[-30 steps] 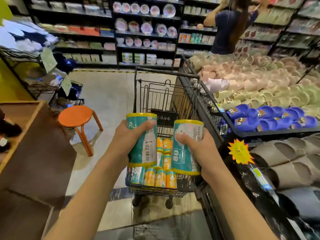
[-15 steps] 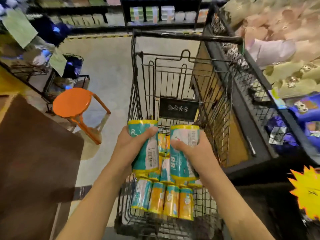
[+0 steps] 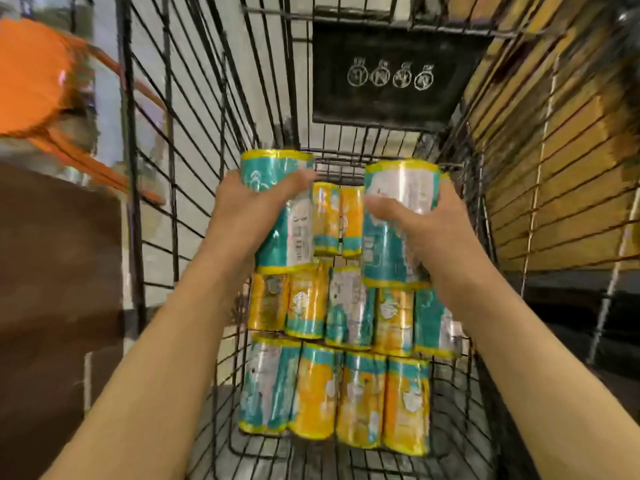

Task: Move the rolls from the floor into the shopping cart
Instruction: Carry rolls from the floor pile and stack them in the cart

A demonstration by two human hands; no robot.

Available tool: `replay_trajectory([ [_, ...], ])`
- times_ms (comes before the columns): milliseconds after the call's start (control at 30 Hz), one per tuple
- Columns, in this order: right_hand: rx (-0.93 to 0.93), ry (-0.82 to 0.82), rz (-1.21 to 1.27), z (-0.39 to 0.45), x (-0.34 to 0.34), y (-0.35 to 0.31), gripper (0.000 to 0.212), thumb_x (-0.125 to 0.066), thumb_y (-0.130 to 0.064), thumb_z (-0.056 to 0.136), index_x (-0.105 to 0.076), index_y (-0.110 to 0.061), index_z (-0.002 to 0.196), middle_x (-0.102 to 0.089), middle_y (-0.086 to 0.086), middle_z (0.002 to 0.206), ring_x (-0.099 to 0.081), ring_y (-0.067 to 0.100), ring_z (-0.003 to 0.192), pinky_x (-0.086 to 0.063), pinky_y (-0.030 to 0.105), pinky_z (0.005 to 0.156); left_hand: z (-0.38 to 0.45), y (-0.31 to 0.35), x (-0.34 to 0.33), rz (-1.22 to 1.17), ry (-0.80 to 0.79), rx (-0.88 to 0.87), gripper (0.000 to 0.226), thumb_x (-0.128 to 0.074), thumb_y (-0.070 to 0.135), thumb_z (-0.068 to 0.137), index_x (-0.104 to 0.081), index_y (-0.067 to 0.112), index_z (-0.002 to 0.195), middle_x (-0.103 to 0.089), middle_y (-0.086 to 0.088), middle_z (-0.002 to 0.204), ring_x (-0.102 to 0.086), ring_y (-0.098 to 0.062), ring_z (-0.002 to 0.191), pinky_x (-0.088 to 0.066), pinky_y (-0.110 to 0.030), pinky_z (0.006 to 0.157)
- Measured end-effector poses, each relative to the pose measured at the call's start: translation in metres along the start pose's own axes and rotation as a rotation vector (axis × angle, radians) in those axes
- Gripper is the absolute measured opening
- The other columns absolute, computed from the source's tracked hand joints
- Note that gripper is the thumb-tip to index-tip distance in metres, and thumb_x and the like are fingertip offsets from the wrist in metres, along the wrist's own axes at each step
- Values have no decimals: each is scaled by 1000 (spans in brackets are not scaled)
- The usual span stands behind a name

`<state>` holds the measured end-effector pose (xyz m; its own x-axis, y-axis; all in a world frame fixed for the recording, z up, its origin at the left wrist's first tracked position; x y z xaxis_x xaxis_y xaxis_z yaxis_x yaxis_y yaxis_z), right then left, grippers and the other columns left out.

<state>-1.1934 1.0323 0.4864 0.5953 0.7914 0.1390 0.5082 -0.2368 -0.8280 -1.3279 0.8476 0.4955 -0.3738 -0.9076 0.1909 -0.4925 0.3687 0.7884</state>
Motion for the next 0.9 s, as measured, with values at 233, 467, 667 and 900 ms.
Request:
replay_trajectory([
  [233,-103,6,-12,19,-2,14,51,-86,-30,78,-53,-26,117,-70,-8,101,-70,-6,73,-59,17,62,37,-13,-1,45,35,60,55,-90,41,67,-67,18,111,-78,-1,94,-77,-16,80,-64,-40,71],
  [467,-138,26,28,31,4,8,60,-87,-33,75,-54,-28,125,-73,-8,107,-75,5,85,-61,26,68,80,-9,-20,486,106,-2,95,-80,70,63,-41,24,135,-62,3,113,-65,-22,103,-55,-45,93],
  [667,-166,9,22,31,7,19,58,-89,-28,76,-54,-25,122,-74,-4,108,-75,9,90,-62,33,79,112,-23,-38,1036,115,-57,107,-69,74,74,-22,17,152,-52,-19,137,-54,-41,123,-47,-51,95],
  [900,-177,22,-7,26,16,27,63,-88,-31,75,-53,-26,127,-72,-9,102,-73,2,81,-59,26,73,112,-24,-40,1151,59,-134,102,-66,73,77,-17,22,151,-55,-17,128,-60,-40,113,-50,-50,87],
])
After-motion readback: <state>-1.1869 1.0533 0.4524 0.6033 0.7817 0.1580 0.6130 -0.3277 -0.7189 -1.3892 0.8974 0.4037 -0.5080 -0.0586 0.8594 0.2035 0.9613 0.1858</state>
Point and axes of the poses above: each hand's wrist, its own z-axis towards the middle knuckle, its own x-axis out of the back of the hand, y = z × x, the point moved 8 cm from there along z, towards the middle knuckle
